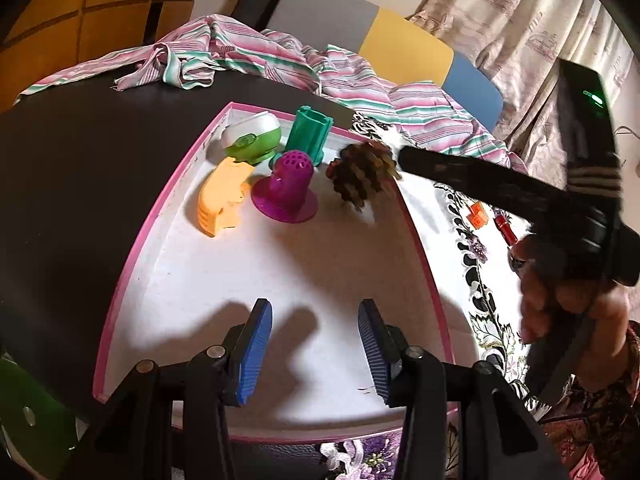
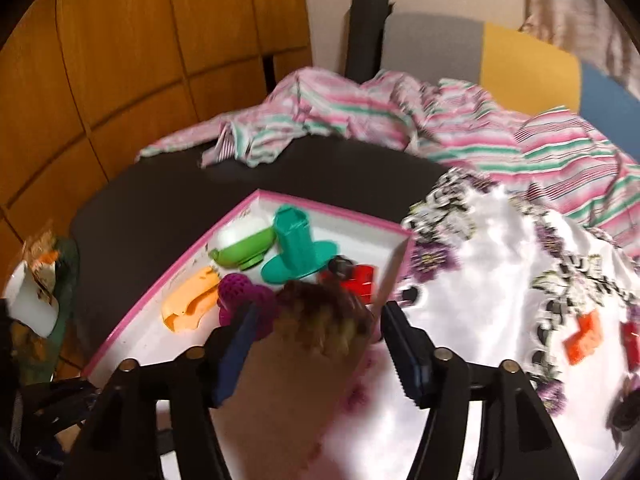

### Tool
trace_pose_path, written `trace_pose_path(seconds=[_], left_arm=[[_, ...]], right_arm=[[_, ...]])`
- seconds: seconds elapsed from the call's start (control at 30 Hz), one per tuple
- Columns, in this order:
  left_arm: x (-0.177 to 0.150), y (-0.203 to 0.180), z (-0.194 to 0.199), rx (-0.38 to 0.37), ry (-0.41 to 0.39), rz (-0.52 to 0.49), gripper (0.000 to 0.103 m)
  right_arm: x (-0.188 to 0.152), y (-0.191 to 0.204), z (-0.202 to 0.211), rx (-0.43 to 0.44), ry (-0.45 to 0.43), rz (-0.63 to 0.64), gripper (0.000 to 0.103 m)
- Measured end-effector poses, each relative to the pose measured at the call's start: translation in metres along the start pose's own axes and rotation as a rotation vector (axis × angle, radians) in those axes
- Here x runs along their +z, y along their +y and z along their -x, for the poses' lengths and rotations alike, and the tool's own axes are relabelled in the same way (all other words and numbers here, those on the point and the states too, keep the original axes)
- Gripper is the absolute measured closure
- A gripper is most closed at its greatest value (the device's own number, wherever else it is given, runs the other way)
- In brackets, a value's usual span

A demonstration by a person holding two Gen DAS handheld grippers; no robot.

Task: Organize rigid objects
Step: 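Carry the brown claw clip into the tray and open the right tool, then grasp the black canister on the cloth with the right tool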

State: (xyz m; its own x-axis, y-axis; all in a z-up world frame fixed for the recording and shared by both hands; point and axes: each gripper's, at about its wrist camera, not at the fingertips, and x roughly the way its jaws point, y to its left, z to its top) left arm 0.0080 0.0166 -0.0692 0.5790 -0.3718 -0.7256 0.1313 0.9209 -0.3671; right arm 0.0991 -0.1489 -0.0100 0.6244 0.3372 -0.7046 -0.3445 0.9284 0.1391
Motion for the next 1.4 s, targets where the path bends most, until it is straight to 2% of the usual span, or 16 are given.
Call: trace_pose_path(seconds=[0.1, 0.33, 0.5, 0.67, 0.73, 0.9, 0.93, 1.0, 1.03, 1.13, 1.2, 1.27, 1.4], left_arm=[[-0.002, -0.004, -0.001, -0.012, 0.005, -0.003, 0.058], [-0.006, -0.02, 0.001, -0.041, 0.01, -0.037, 0.058], [-0.007, -0.035, 0.003, -0.103, 0.015, -0.057, 0.058], [-0.011, -0.055, 0.002, -0.139, 0.031, -0.105, 0.058], [-0.013, -0.066, 0.001, -0.15, 0.035, -0.131, 0.058], [-0.016, -0.086, -0.003, -0.173, 0.051, -0.187, 0.058], [-0.017, -0.088, -0.004, -0.175, 0.054, -0.191, 0.058], [-0.016, -0.094, -0.007, -0.18, 0.062, -0.203, 0.058], [-0.016, -0.096, -0.008, -0.175, 0.064, -0.208, 0.056], [-0.011, -0.102, -0.01, -0.167, 0.067, -0.218, 0.054], [-0.006, -0.106, -0.01, -0.171, 0.066, -0.218, 0.054], [-0.001, -0.113, -0.007, -0.173, 0.046, -0.234, 0.054], [0.003, -0.125, -0.005, -0.181, 0.035, -0.262, 0.054]], right_arm=[[-0.007, -0.019, 0.019, -0.029, -0.014, -0.021, 0.031], [-0.034, -0.082, 0.042, -0.174, 0.022, -0.092, 0.028], [-0.055, -0.138, 0.047, -0.351, 0.092, -0.237, 0.027], [-0.074, -0.187, 0.059, -0.395, 0.113, -0.486, 0.027], [-0.076, -0.198, 0.065, -0.412, 0.104, -0.537, 0.027], [-0.083, -0.21, 0.058, -0.42, 0.189, -0.588, 0.026], [-0.083, -0.213, 0.062, -0.427, 0.173, -0.598, 0.026], [-0.083, -0.218, 0.082, -0.465, 0.083, -0.633, 0.026], [-0.083, -0.223, 0.096, -0.502, 0.015, -0.659, 0.026], [-0.089, -0.241, 0.122, -0.582, -0.087, -0.755, 0.026], [-0.101, -0.266, 0.13, -0.625, -0.079, -0.851, 0.026], [-0.114, -0.291, 0.133, -0.631, -0.055, -0.947, 0.026], [-0.138, -0.328, 0.135, -0.527, -0.05, -1.094, 0.029]])
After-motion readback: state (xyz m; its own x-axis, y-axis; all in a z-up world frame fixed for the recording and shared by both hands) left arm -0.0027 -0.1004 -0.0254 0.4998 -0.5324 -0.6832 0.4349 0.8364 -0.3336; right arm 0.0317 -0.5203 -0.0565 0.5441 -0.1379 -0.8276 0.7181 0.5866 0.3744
